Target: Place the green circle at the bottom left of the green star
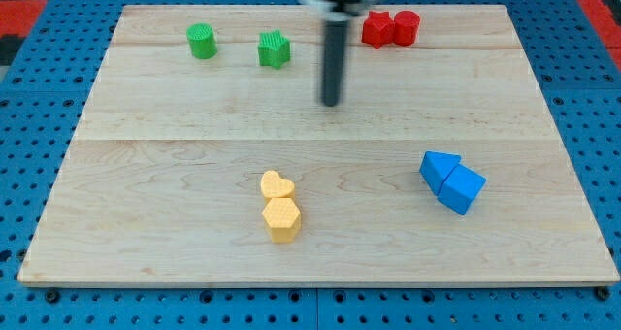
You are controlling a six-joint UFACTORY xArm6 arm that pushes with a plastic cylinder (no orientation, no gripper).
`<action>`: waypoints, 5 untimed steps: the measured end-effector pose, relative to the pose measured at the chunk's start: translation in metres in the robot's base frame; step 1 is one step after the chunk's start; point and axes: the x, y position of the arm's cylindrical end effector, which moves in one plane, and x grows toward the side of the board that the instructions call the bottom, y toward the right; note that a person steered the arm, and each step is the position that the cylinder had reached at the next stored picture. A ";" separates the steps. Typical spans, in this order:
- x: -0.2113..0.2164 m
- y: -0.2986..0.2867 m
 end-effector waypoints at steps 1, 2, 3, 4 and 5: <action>-0.054 -0.137; -0.110 -0.219; -0.124 -0.183; -0.120 -0.102; -0.103 -0.090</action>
